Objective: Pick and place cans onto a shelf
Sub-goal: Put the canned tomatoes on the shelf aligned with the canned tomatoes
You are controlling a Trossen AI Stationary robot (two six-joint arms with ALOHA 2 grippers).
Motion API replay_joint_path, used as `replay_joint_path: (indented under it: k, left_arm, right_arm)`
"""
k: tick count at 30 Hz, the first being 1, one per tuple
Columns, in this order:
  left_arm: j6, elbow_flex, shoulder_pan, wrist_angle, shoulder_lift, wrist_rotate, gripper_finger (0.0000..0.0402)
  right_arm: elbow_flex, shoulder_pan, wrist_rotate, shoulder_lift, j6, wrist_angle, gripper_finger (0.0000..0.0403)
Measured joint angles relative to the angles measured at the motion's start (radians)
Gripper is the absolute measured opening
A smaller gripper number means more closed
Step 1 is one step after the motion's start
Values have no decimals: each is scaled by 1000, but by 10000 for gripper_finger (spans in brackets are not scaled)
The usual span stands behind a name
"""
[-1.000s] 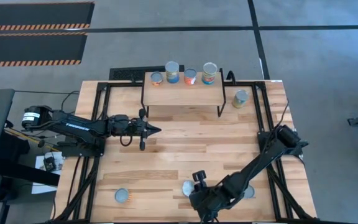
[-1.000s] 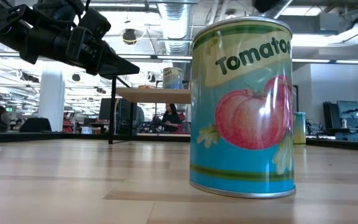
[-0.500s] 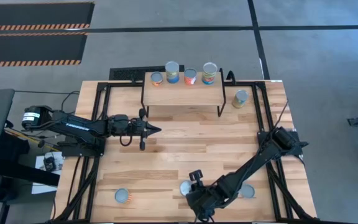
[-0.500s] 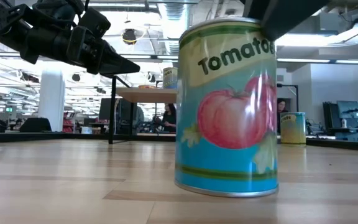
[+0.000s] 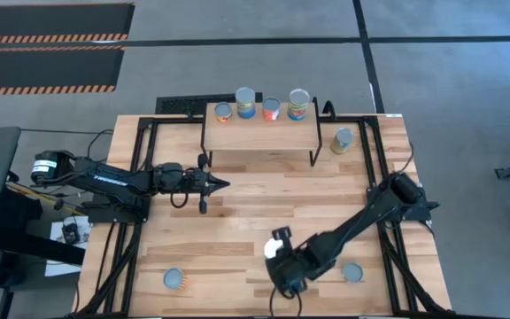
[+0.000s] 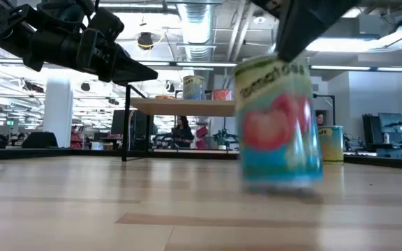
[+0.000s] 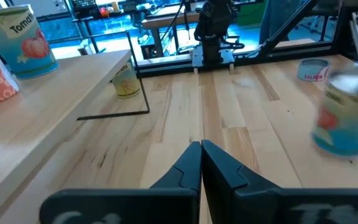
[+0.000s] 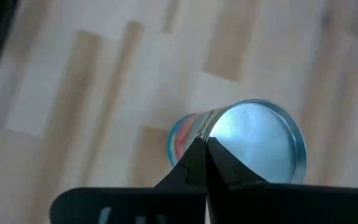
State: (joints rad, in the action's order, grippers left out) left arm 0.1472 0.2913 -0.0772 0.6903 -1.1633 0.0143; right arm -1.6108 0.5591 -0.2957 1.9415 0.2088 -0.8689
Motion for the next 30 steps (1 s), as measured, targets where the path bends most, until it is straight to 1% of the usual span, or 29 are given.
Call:
replay_joint_path:
  k: [4, 8, 11, 13, 16, 19, 23, 27, 30]
  left_arm:
    - [-32, 0, 0, -7, 0, 0, 2]
    - [-39, 0, 0, -15, 0, 0, 2]
    - [-38, 0, 0, -17, 0, 0, 2]
    - [-38, 0, 0, -18, 0, 0, 2]
    - [-37, 0, 0, -16, 0, 0, 2]
    - [-36, 0, 0, -12, 0, 0, 2]
    - [-36, 0, 0, -10, 0, 0, 2]
    - [-29, 0, 0, -10, 0, 0, 2]
    - [-28, 0, 0, -10, 0, 0, 2]
  right_arm:
    - [-1, -52, -50, -95, -21, -93, 6]
    - [-1, -135, -66, -215, -56, -161, 4]
    - [-2, -230, -79, -312, -68, -208, 4]
    - [-2, -315, -95, -370, -88, -234, 3]
    - [-2, -456, -101, -430, -163, -266, 4]
    - [-3, -603, -86, -461, -266, -257, 4]
    - [-3, -769, 11, -461, -388, -244, 3]
    - [-3, -869, 48, -424, -449, -228, 7]
    - [-3, -913, 71, -400, -471, -220, 6]
